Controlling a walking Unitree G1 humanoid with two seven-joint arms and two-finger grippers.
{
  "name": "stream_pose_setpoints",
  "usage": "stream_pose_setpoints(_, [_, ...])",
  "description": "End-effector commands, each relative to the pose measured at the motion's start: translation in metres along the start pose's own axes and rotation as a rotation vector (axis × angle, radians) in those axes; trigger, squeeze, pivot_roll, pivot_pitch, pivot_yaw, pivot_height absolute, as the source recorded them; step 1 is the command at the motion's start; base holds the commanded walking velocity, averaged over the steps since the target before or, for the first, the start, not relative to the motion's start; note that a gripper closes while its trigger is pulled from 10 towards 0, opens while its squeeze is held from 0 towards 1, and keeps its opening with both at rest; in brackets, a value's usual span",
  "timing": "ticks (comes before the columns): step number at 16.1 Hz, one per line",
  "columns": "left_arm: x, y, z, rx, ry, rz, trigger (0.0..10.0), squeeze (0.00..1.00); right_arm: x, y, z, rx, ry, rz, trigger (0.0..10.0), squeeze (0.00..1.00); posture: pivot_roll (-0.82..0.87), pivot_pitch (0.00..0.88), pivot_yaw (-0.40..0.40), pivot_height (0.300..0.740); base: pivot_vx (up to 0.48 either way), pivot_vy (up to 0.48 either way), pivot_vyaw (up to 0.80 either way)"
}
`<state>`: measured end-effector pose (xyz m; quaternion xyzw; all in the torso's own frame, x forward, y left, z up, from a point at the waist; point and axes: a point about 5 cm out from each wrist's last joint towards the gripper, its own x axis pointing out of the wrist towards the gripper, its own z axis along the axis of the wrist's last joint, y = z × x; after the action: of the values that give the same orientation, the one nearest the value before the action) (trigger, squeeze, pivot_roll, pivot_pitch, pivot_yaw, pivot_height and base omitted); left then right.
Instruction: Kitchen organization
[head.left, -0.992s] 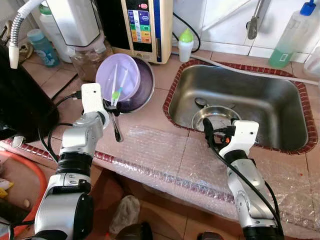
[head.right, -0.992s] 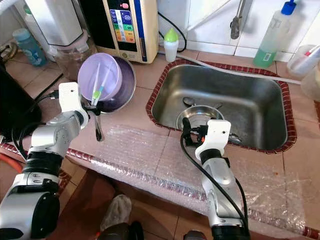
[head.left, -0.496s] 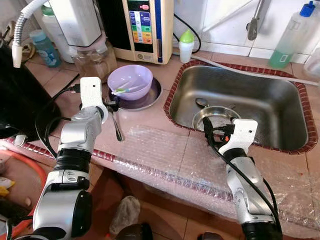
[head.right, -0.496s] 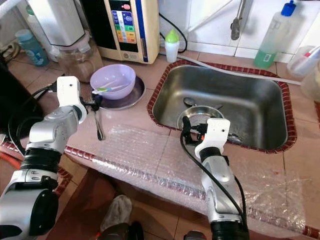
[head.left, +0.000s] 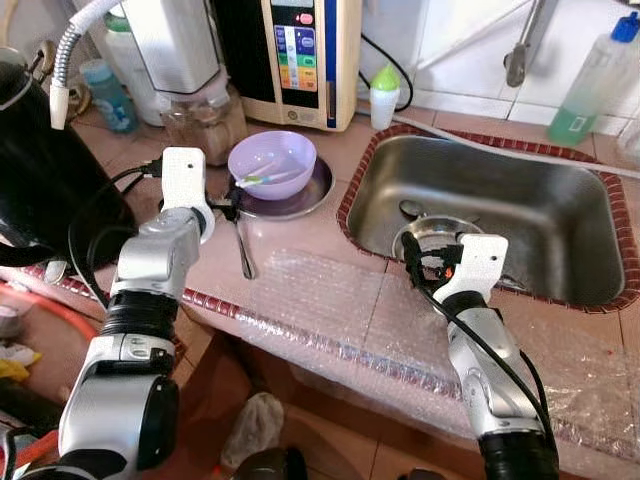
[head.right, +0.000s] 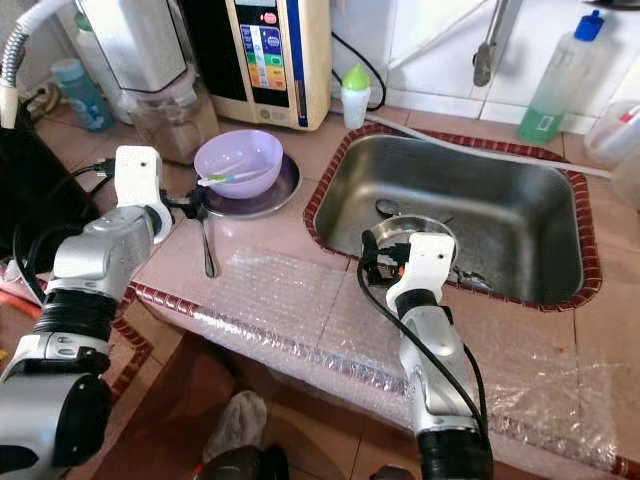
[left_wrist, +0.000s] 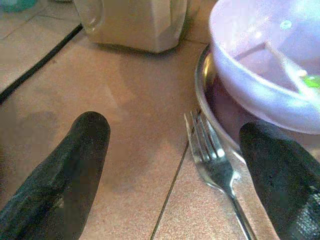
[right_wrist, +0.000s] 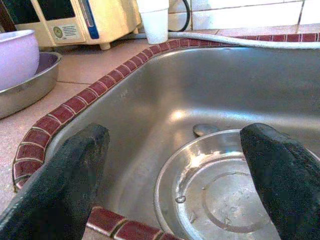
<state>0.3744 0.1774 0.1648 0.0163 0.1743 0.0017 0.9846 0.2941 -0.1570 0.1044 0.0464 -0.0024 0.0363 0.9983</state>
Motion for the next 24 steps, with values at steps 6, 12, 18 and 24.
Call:
stream_pose_setpoints(6, [-0.018,0.017,0.008,0.027,-0.121,0.060,10.0,0.00,0.008,0.003,-0.006,0.008,0.022,0.030,10.0,0.00,-0.01,0.000,0.087,0.740,0.000,0.000,0.00])
stream_pose_setpoints(12, [-0.047,-0.002,0.005,0.024,-0.287,0.017,10.0,0.00,0.013,0.005,-0.005,0.001,0.018,0.059,10.0,0.00,0.01,0.000,0.052,0.740,0.000,0.000,0.00])
stream_pose_setpoints(18, [-0.068,-0.022,-0.063,-0.124,-0.073,-0.022,10.0,0.00,0.015,0.007,-0.006,0.002,0.019,0.072,10.0,0.00,0.03,0.000,0.041,0.740,0.000,0.000,0.00])
stream_pose_setpoints(24, [-0.038,-0.035,-0.072,-0.154,0.008,-0.053,10.0,0.00,0.014,0.006,-0.007,-0.005,0.021,0.075,10.0,0.00,0.00,0.000,0.048,0.740,0.000,0.000,0.00])
